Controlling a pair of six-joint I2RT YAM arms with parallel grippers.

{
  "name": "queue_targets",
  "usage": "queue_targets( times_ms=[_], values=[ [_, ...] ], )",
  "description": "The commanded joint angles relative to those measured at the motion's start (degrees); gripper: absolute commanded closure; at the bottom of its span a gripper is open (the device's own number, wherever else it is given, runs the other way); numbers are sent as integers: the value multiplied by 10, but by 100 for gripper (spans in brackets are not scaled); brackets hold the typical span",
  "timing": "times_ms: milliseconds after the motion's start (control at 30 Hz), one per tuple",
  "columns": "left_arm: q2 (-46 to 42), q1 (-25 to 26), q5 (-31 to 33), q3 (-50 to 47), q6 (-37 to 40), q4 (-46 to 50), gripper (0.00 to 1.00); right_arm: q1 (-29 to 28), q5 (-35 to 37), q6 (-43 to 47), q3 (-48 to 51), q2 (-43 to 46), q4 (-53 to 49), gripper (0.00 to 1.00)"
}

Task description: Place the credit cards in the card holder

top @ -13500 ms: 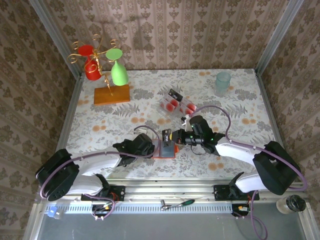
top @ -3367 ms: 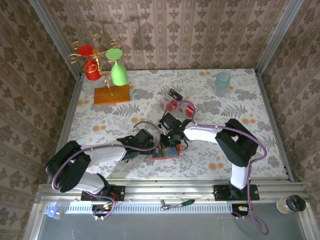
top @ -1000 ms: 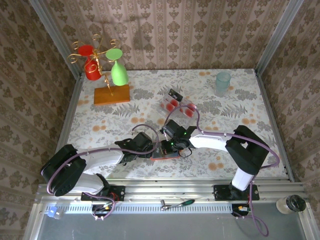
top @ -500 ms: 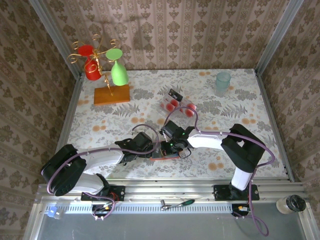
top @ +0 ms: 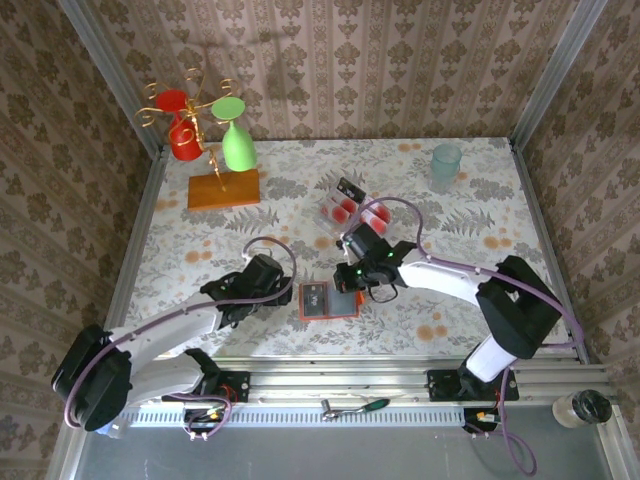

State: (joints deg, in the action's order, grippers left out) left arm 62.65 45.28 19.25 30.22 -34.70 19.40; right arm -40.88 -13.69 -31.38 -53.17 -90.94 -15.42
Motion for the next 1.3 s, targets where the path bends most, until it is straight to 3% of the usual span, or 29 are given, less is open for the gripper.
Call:
queue_targets(
  times_ms=[0,600,1267],
  values=[
    [-9,2,-21,21,2,18,0,24,-2,19,18,13,-25,92],
    [167,136,-6,108,-14,-61,0,47,-39,32,-4,-57,-13,94],
    [221,155,-5,112,-1,-92,0,30,-62,12,-4,-102,25,97]
  ],
)
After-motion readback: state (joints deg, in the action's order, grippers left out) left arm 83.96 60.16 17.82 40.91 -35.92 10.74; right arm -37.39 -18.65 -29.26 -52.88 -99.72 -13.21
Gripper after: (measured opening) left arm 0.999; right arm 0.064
